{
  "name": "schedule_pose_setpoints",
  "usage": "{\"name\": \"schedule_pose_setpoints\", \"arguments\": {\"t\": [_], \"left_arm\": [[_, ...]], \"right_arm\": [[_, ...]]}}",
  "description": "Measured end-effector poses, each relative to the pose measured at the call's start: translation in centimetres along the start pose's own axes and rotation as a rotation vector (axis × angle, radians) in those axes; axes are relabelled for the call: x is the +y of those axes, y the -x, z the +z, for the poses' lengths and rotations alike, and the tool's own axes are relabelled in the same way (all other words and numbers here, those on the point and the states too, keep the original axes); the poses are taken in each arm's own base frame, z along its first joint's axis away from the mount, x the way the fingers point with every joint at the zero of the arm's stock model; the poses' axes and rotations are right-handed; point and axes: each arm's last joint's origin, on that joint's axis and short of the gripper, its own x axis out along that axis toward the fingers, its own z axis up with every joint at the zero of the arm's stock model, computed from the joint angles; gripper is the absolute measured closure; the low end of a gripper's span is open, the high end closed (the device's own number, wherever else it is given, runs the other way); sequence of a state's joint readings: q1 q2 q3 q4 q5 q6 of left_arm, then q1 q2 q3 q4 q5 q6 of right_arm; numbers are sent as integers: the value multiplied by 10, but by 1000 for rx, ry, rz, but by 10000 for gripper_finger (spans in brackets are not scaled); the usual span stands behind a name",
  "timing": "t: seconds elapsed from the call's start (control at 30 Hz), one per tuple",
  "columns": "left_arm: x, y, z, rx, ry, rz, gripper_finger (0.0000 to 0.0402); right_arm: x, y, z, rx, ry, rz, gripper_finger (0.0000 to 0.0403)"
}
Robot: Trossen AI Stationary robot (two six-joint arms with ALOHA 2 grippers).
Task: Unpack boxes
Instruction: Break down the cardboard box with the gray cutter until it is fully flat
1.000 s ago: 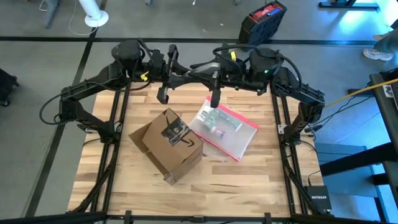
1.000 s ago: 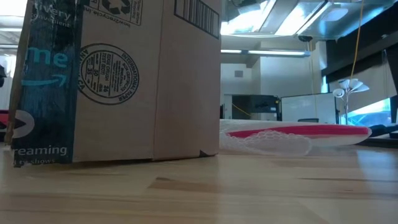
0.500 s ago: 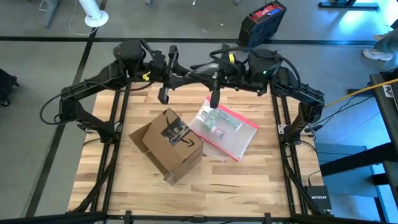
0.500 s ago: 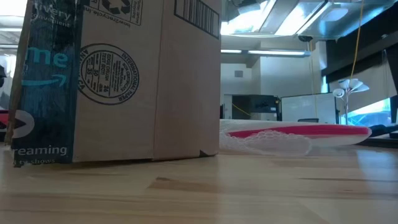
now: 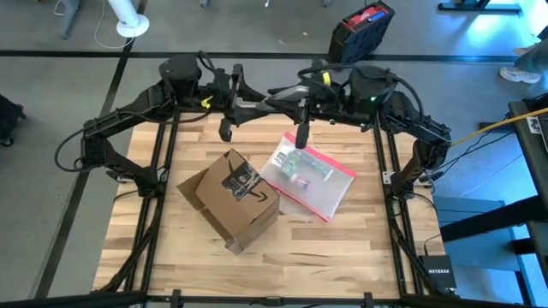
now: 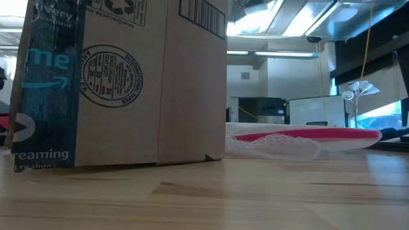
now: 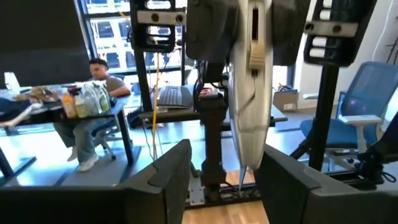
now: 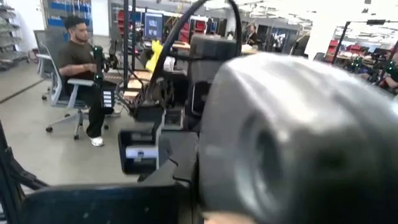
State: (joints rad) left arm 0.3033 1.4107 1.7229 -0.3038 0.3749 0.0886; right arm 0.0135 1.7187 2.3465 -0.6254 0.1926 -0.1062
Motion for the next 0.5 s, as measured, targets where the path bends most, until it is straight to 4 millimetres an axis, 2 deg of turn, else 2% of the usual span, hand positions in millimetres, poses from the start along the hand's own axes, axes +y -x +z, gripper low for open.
{"name": "schedule_pose_setpoints", "arguments": {"t": [0.27,0.5], "left_arm": [[1,16,-9,148,63,10,238],[-7,30,-37,465,118,-35,238]], "right_arm": [[-2,10,-6,104,-28,2,334],[0,12,-22,263,-91,16,333]]}}
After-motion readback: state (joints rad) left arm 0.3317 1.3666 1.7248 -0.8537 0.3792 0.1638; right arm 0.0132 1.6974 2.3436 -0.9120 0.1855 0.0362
